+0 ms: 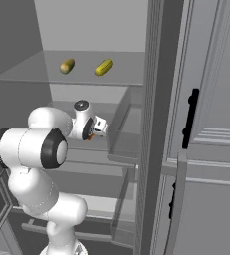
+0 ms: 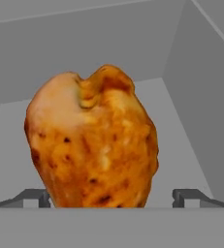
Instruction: Place one cucumber and one chicken drumstick in each tupperware on the nearby counter, to pack two identical lunches.
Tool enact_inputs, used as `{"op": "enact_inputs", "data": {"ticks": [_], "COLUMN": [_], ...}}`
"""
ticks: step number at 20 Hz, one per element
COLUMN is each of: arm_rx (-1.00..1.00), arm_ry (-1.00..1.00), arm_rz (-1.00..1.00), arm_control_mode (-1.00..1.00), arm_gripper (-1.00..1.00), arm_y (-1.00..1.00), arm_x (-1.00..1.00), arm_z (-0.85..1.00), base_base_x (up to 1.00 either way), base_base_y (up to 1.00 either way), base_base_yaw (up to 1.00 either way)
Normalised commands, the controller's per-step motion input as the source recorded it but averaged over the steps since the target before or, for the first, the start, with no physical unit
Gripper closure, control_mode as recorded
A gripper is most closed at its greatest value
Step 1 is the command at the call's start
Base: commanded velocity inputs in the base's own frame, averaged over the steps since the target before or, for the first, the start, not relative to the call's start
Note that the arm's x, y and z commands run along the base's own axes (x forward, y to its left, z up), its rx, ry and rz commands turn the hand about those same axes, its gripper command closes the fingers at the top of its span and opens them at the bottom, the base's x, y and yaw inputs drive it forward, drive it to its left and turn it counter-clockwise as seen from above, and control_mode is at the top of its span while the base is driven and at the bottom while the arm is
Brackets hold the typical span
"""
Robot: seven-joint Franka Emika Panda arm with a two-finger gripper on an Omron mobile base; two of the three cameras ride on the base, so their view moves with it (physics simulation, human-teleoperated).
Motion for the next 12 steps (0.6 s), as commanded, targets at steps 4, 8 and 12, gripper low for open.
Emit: {"op": "enact_inputs", "data": {"ticks": [4, 8, 12], "arm_rx": [0.0, 0.0, 0.0], "arm_ry": [0.0, 0.02, 0.0], "arm_rz": [0.0, 0.0, 0.0], "arm_control_mode": [-1.0, -1.0, -1.0], "arm_gripper": [-1.0, 1.0, 1.0], "arm_y": [0.0, 0.0, 0.0], "arm_x": [0.0, 0.0, -0.02], "arm_z": [0.0, 0.0, 0.0], "base_base_x": [0.0, 0.0, 0.0], "base_base_y": [0.0, 0.0, 0.0], "base_base_yaw": [0.0, 0.0, 0.0]}}
